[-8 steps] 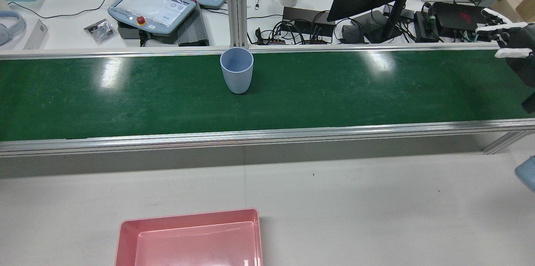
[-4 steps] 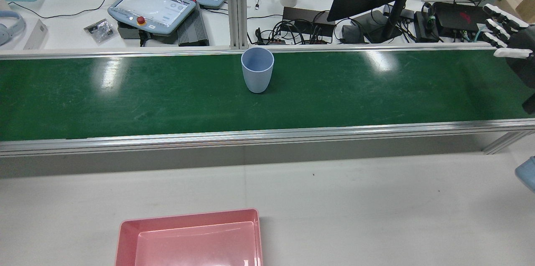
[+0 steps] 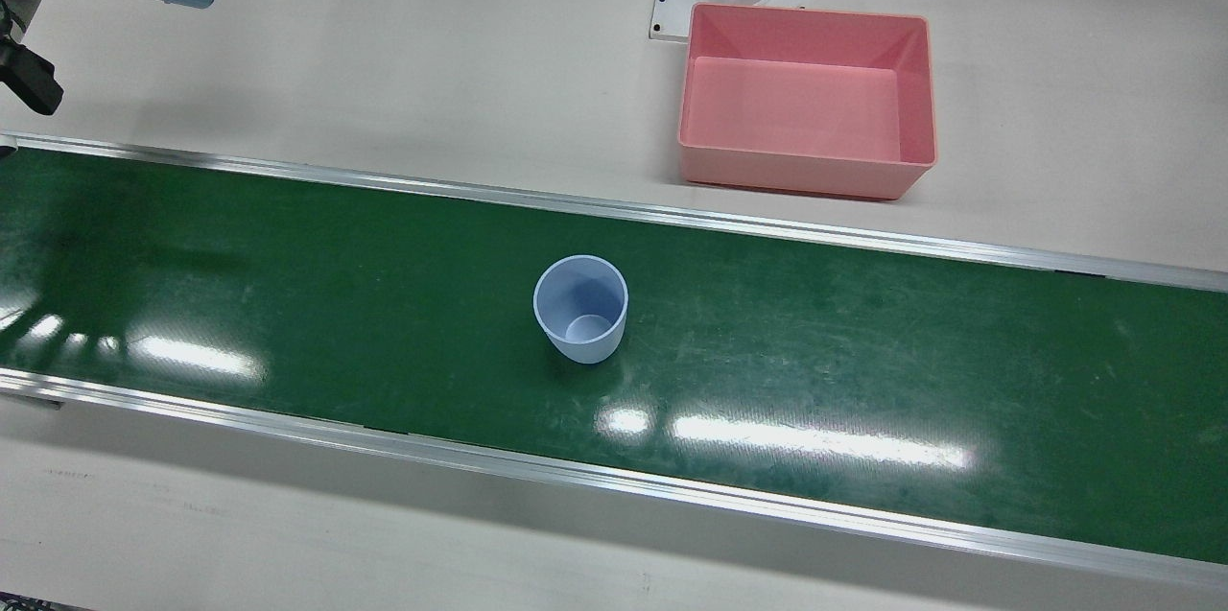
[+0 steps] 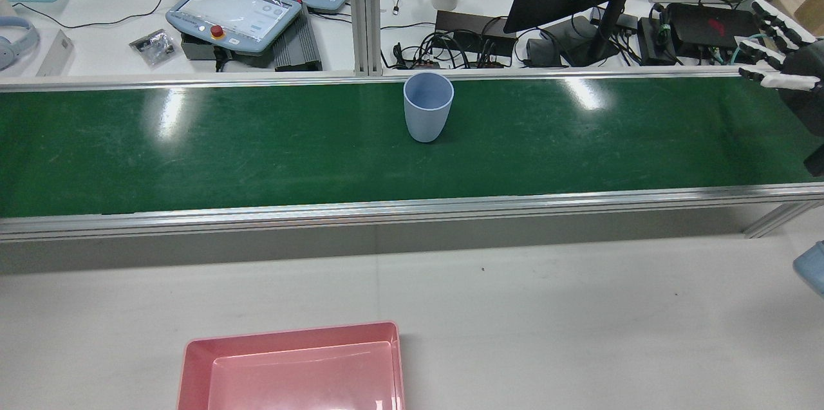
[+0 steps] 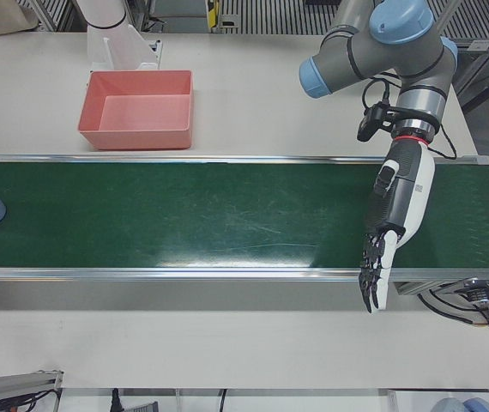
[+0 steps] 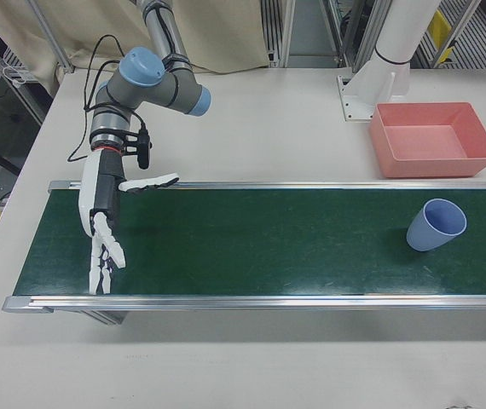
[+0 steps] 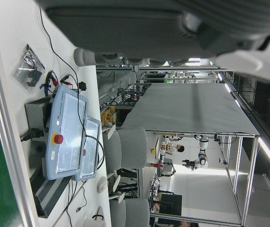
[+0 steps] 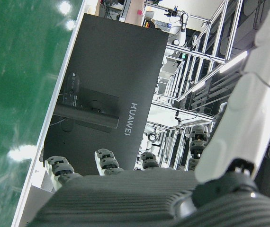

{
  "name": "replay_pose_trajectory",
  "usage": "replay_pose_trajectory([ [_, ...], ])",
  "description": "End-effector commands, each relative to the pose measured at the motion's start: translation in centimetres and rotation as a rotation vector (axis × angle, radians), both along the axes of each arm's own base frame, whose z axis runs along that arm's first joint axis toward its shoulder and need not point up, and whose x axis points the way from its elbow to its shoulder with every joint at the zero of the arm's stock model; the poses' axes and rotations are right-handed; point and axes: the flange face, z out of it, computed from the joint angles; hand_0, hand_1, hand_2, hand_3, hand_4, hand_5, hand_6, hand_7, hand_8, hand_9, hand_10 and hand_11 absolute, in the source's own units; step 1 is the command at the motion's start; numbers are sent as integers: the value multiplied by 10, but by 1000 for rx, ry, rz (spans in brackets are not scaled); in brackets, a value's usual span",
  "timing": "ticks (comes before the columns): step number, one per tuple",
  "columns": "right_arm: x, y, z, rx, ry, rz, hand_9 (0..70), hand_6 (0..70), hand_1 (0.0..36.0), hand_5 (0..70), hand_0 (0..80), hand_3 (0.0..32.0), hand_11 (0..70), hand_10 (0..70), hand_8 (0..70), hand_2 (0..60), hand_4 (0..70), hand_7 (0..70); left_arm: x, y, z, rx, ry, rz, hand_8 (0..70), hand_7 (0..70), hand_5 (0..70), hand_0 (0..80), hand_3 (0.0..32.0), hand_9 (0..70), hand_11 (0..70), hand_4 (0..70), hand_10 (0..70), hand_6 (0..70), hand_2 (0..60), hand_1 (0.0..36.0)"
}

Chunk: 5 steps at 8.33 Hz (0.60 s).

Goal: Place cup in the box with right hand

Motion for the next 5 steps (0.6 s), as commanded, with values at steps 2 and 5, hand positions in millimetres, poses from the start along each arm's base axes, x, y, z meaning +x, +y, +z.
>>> replay_pose_trajectory([
  [2,-2,-1,-2,4,0,-4,84,0,109,57,498,320,62,28,36,0,0,125,0,0,0,0,1,-1,0,0,0,0,0,0,0,0,0,0,0,0],
  [5,-4,-3,-4,7,3,-5,65,0,124,60,530,320,75,38,27,0,0,98,0,0,0,1,-1,-1,0,0,0,0,0,0,0,0,0,0,0,0],
])
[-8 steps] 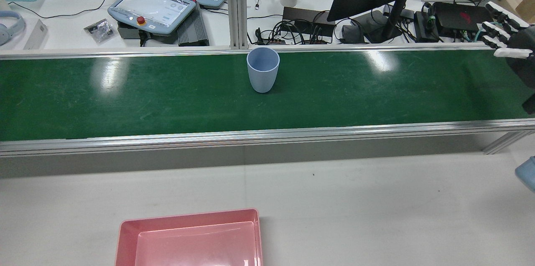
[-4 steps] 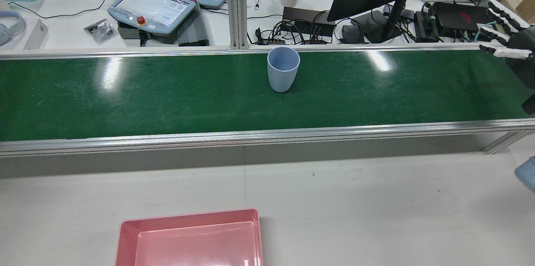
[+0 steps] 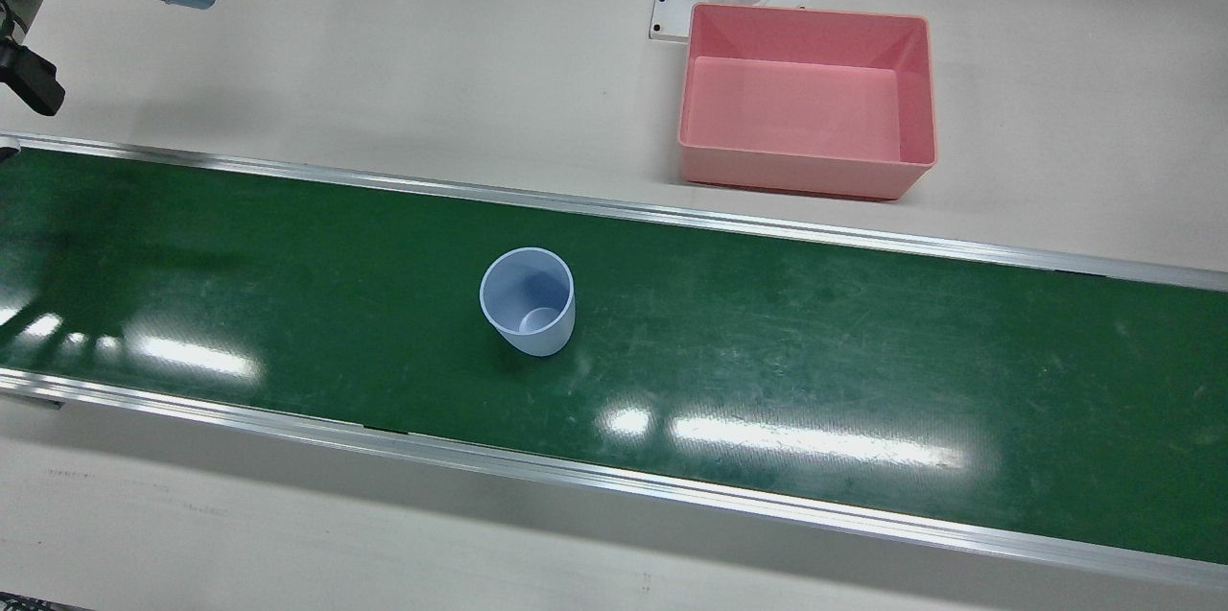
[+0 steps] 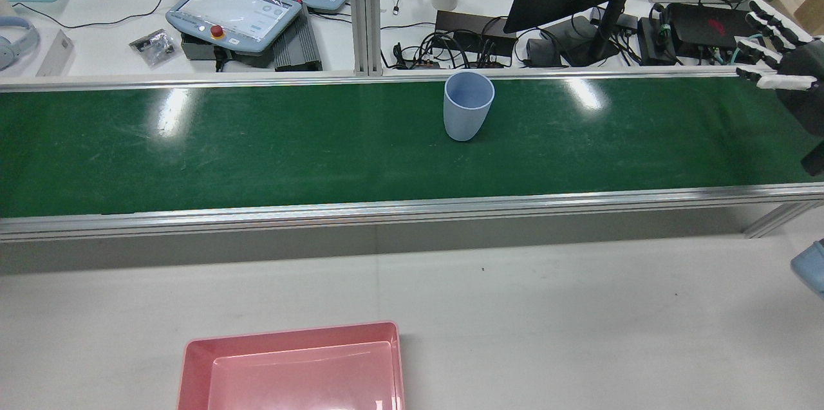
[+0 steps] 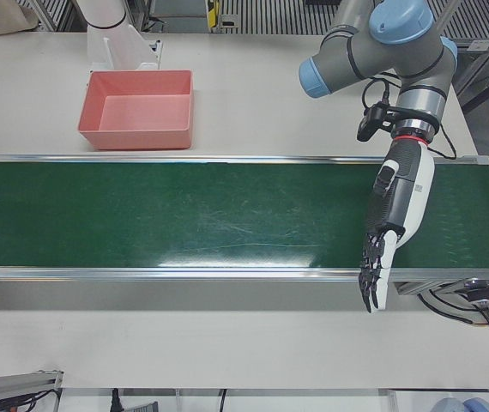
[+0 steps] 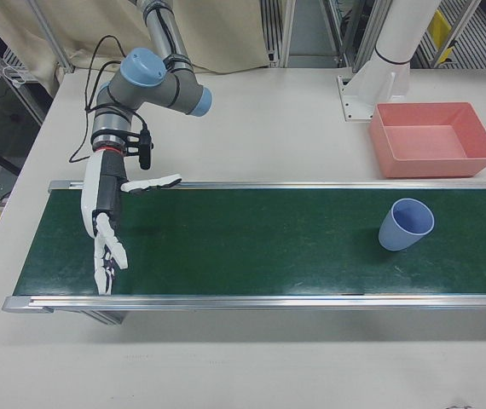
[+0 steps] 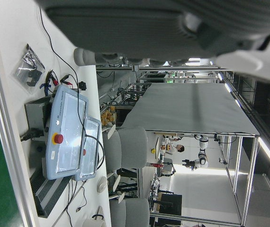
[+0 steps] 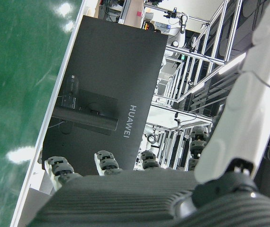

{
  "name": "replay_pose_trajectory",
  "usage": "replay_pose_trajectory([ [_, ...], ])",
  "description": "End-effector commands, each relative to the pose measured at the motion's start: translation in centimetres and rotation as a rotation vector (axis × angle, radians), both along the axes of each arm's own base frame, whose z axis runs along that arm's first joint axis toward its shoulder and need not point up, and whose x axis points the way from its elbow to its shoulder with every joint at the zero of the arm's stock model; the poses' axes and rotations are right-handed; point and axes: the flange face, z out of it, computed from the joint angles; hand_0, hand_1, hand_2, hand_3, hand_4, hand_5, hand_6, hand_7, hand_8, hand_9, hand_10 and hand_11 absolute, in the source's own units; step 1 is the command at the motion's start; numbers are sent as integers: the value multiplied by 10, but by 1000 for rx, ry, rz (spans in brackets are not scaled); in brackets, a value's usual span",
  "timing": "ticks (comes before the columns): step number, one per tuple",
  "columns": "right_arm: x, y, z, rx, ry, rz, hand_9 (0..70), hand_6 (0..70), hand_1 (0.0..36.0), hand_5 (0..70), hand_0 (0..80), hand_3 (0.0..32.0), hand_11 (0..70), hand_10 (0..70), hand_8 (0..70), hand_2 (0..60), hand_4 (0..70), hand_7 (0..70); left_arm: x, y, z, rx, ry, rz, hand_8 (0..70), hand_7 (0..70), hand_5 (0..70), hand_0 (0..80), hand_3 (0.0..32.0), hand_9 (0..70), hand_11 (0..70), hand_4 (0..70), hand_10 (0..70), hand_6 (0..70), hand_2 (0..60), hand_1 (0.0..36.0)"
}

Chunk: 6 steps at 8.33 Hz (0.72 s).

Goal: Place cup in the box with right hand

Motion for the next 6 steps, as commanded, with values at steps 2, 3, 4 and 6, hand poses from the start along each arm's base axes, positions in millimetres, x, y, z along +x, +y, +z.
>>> replay_pose_trajectory([
  [2,-14,-1,0,0,10,-26,23,41,126,58,550,0,72,35,0,0,137,98,0,0,0,1,-1,0,0,0,0,0,0,0,0,0,0,0,0,0],
  [3,-18,-2,-2,4,7,-21,12,41,120,51,535,0,73,37,0,0,193,96,0,0,0,0,0,0,0,0,0,0,0,0,0,0,0,0,0,0],
  [4,-20,-2,-3,5,4,-18,1,36,109,42,522,0,79,44,0,0,273,76,0,0,0,1,-1,0,0,0,0,0,0,0,0,0,0,0,0,0],
  [6,-21,-2,-3,6,3,-17,0,32,106,42,515,0,101,57,0,0,212,58,0,0,0,0,0,0,0,0,0,0,0,0,0,0,0,0,0,0],
])
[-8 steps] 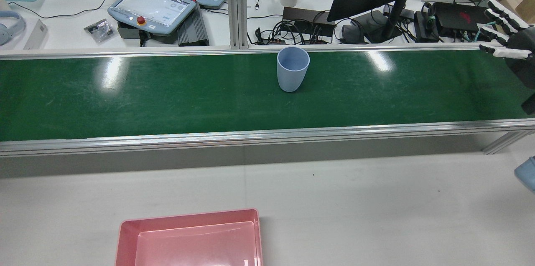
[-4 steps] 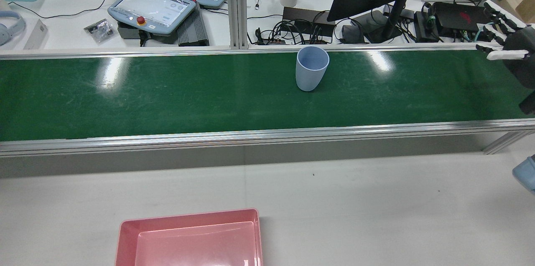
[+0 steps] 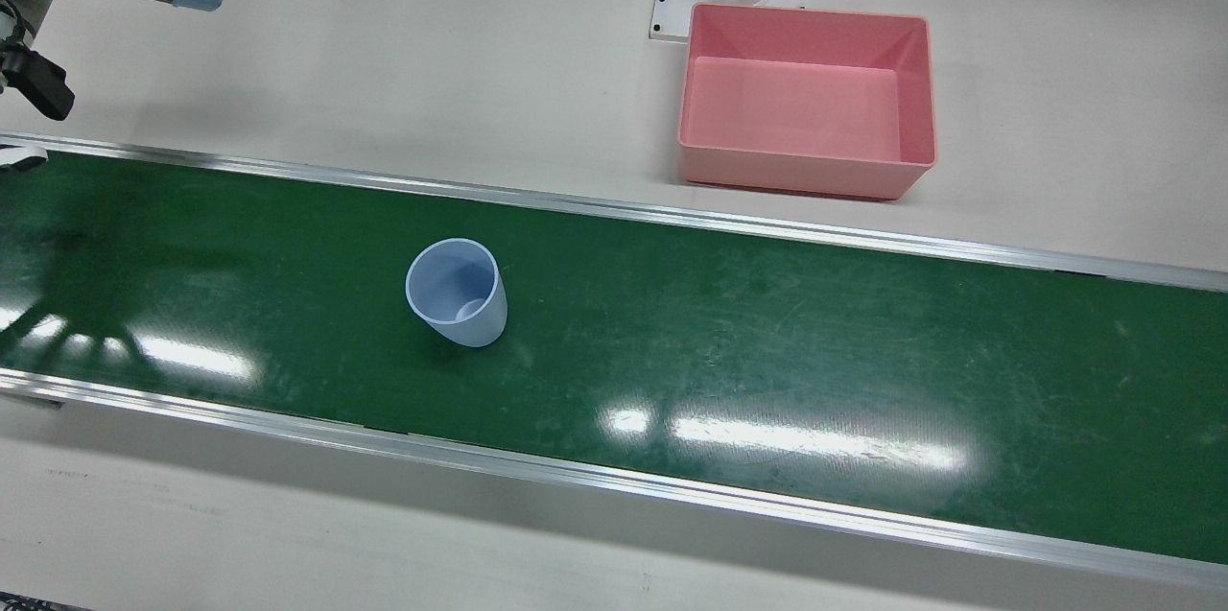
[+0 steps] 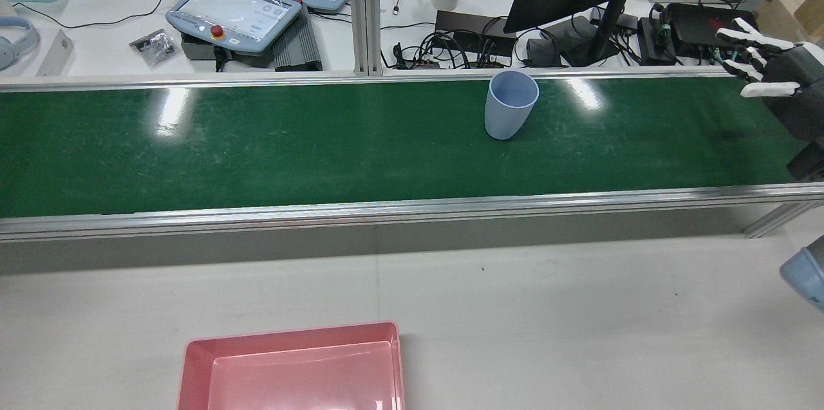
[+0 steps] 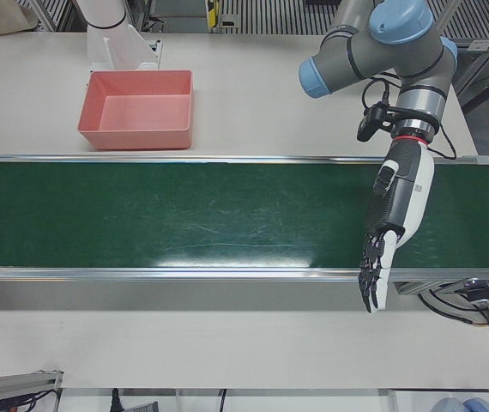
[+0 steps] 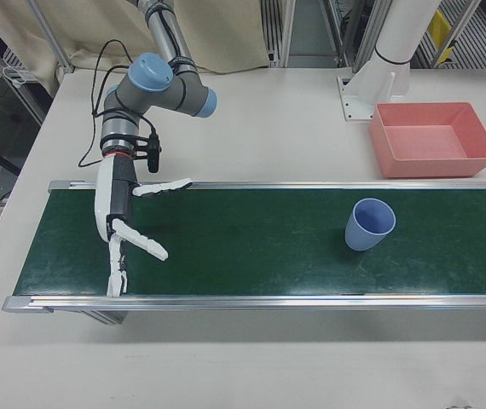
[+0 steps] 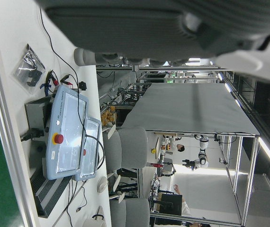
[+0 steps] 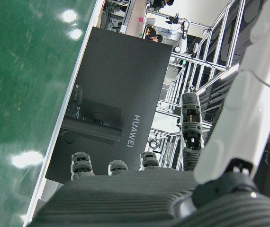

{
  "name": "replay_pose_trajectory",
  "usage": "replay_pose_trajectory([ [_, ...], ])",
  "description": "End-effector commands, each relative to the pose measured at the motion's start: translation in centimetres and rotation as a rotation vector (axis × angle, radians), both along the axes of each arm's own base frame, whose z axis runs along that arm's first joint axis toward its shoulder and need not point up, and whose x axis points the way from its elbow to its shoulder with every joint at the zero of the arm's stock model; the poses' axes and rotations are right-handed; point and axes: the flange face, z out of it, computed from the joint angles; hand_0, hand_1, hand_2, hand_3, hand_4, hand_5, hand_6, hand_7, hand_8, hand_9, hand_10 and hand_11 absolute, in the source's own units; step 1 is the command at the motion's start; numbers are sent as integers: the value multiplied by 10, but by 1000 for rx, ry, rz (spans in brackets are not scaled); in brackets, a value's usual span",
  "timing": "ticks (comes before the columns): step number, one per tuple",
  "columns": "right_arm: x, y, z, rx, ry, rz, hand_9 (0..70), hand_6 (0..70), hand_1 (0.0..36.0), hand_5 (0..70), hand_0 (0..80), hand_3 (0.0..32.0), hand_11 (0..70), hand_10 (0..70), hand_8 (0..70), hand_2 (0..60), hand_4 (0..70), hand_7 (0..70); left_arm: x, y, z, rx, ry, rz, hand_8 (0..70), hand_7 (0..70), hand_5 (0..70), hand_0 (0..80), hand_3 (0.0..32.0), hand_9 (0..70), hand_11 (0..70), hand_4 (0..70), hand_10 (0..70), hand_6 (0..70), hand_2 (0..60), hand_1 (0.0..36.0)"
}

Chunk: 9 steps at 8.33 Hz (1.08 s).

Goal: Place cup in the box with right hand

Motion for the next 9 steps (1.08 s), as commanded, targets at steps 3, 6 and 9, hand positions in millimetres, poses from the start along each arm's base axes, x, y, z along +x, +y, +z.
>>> replay_pose_trajectory([
  [3,-18,-7,-13,24,-12,-20,0,34,110,49,522,0,98,55,0,0,150,61,0,0,0,1,-1,2,0,0,0,0,0,0,0,0,0,0,0,0],
  [6,-42,-12,-23,39,-24,-36,0,31,112,50,523,0,94,51,0,0,108,58,-1,0,0,1,-1,-2,0,0,0,0,0,0,0,0,0,0,0,0],
  [9,-65,-15,-32,54,-28,-69,0,35,107,50,523,0,89,48,0,0,124,71,0,0,0,1,-1,0,0,0,0,0,0,0,0,0,0,0,0,0],
])
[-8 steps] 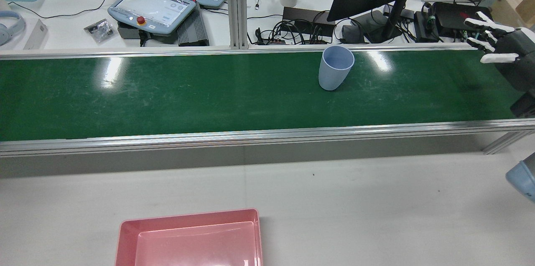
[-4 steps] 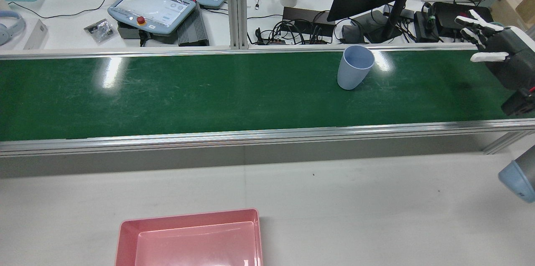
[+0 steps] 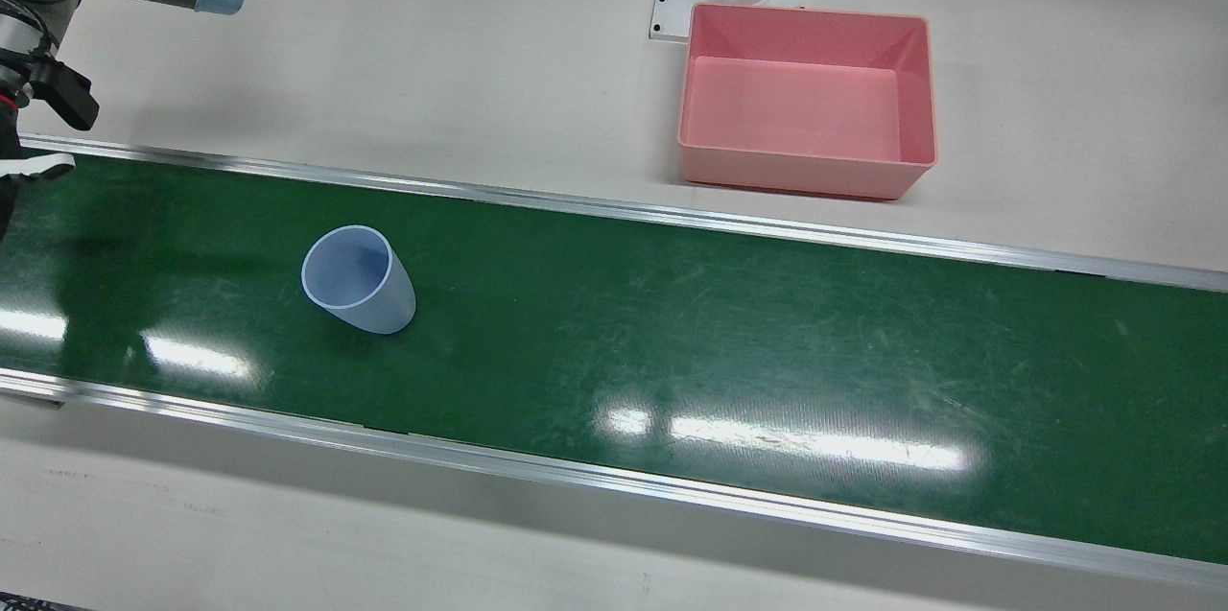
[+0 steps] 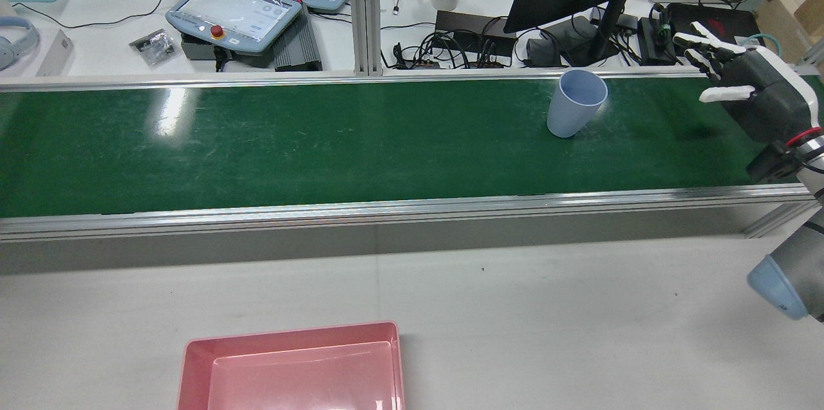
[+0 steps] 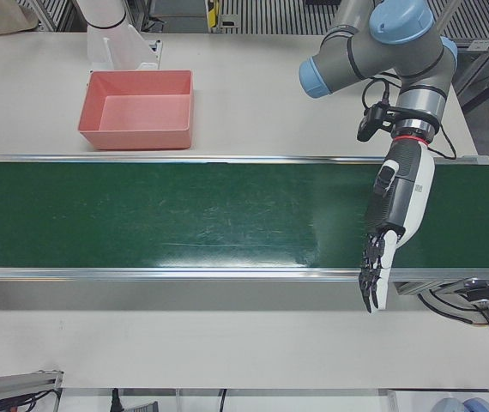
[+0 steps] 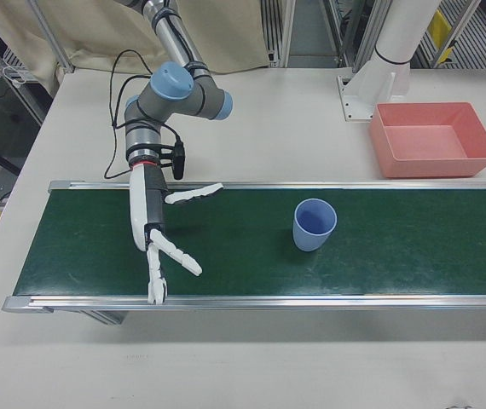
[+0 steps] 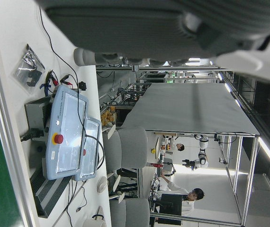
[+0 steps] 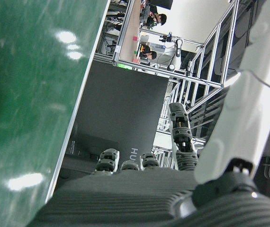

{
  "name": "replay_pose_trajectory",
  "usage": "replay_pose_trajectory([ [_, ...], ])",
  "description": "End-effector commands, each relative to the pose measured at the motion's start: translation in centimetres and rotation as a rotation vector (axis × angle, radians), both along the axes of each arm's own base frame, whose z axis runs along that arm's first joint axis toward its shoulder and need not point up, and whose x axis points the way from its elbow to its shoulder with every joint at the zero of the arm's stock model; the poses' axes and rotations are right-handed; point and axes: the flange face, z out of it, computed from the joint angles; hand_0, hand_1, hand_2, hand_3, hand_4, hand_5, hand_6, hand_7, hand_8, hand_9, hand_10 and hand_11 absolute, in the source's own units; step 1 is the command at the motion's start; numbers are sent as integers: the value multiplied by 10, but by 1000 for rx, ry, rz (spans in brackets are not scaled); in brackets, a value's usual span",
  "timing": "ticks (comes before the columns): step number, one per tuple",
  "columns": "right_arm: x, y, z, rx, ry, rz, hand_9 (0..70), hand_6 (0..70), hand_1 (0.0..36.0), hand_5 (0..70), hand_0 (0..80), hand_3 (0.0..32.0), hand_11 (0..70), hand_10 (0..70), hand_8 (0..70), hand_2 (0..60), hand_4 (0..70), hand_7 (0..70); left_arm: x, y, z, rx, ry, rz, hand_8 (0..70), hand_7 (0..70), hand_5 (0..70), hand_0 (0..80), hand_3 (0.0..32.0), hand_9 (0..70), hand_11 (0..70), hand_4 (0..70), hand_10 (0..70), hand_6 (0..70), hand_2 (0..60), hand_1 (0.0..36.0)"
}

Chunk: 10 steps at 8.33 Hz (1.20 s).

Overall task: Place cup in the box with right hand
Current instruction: 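Reach the right hand toward the light blue cup on the belt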

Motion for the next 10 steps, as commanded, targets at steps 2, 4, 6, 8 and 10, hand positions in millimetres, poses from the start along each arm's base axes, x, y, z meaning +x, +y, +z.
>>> replay_pose_trajectory([
  [2,-29,1,-7,8,-4,-12,3,36,107,49,524,0,91,49,0,0,133,85,0,0,-1,-1,1,1,0,0,0,0,0,0,0,0,0,0,0,0],
  [4,-39,3,-26,42,1,-25,3,36,103,50,530,0,89,48,0,0,156,85,-1,0,-1,0,0,-1,0,0,0,0,0,0,0,0,0,0,0,0],
  [6,-39,4,-44,77,21,-19,4,41,134,59,565,0,99,53,0,0,183,91,-1,0,-1,2,0,-1,0,0,0,0,0,0,0,0,0,0,0,0],
  [8,-46,6,-45,81,25,-31,6,46,169,66,605,0,109,58,0,0,264,100,0,0,-1,1,2,1,0,0,0,0,0,0,0,0,0,0,0,0],
  [10,-52,10,-36,67,56,-40,6,46,173,67,605,0,108,58,0,0,264,103,0,0,0,-1,1,1,0,0,0,0,0,0,0,0,0,0,0,0],
])
